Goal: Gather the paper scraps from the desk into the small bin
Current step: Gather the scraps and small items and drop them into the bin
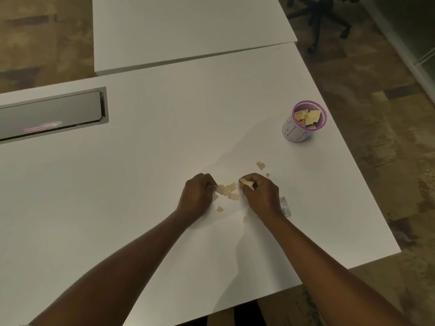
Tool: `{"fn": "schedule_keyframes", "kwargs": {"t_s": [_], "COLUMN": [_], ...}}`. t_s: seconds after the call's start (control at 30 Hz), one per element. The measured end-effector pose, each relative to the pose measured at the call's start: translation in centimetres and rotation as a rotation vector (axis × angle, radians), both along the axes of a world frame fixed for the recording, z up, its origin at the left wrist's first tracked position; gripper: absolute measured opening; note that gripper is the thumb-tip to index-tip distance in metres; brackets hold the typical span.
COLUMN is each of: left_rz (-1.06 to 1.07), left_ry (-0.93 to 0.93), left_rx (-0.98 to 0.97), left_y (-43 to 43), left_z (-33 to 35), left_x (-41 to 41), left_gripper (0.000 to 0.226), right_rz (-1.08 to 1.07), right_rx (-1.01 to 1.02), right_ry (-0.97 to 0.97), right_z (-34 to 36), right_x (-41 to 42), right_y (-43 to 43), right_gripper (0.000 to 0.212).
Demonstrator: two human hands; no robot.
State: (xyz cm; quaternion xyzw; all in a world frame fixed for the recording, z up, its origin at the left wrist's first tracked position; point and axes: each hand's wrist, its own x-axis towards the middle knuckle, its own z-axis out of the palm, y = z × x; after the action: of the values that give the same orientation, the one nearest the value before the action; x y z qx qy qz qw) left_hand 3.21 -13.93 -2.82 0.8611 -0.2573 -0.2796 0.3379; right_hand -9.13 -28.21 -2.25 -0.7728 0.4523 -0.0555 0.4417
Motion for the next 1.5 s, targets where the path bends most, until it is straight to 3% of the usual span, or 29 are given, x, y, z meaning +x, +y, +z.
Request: {"fn": "schedule_keyframes", "kwargs": {"t_s": [0.17,0.4,0.67,0.8,1.0,1.1,1.27,1.37,1.5], "left_rz": [0.262,0.382,0.308,0.273,0.235,0.168,0.109,0.08,-0.004], "left_ry": [0.398,0.582,0.544,0.504,0.331,0.198,0.067,0.045,-0.057], "left_rx": [-0.142,-0.237,-0.345,-0.369,-0.274,-0.184,-0.108,-0.092,-0.079], "left_y": [-0.3,-3.5,-13.3,-19.8,-27.6,-29.6,-30.7,-30.8,-30.2], "left_z": [0.7,2.3,6.0,8.0,9.5,9.7,9.5,9.6,10.0], "left_x": [0.5,0.4,0.5,0.6,0.6,0.5,0.3,0.3,0.3], "left_gripper": [0.013,0.006,0.008,0.005,0.008,0.013,0.006,0.02,0.018], "right_rz": [-0.137,-0.24,-0.337,-0.379,-0.34,-0.308,-0.297,-0.262,-0.138], "right_rx": [0.15,0.278,0.205,0.172,0.181,0.186,0.228,0.152,-0.045], "right_ry": [-0.027,-0.162,-0.253,-0.214,-0.134,-0.09,-0.067,-0.022,0.063], "right_z": [0.7,2.7,5.9,6.8,7.2,7.8,8.7,9.2,9.7], "right_x": [-0.1,-0.3,0.0,0.9,3.0,3.3,3.4,3.3,2.7], "right_y": [-0.8,-3.8,-11.5,-16.6,-22.0,-23.2,-24.2,-24.2,-23.9], "right_gripper": [0.008,0.008,0.005,0.015,0.023,0.006,0.024,0.032,0.029]}}
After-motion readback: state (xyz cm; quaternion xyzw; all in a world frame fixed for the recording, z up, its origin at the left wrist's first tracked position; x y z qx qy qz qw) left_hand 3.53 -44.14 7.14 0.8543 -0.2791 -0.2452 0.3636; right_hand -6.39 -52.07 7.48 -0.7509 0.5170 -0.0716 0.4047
